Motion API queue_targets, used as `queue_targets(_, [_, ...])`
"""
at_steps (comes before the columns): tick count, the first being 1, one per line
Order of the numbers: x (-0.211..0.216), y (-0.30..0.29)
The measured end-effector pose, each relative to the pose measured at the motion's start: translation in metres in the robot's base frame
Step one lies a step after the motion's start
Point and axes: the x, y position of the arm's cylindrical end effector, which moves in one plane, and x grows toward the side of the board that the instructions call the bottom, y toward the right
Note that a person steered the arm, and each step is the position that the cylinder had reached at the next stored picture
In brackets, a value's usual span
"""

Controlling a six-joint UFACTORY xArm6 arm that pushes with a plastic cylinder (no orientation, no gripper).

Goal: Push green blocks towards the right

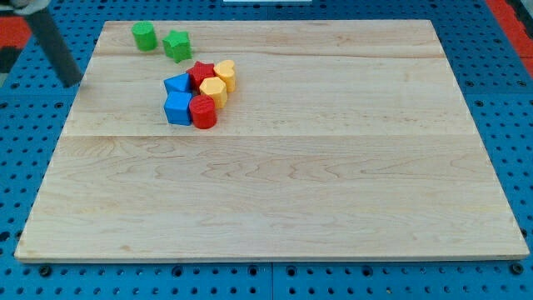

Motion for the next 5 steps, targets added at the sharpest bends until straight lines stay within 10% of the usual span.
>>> queue_targets(2, [-0.081, 0.044])
queue_targets(5, [-0.055, 0.203])
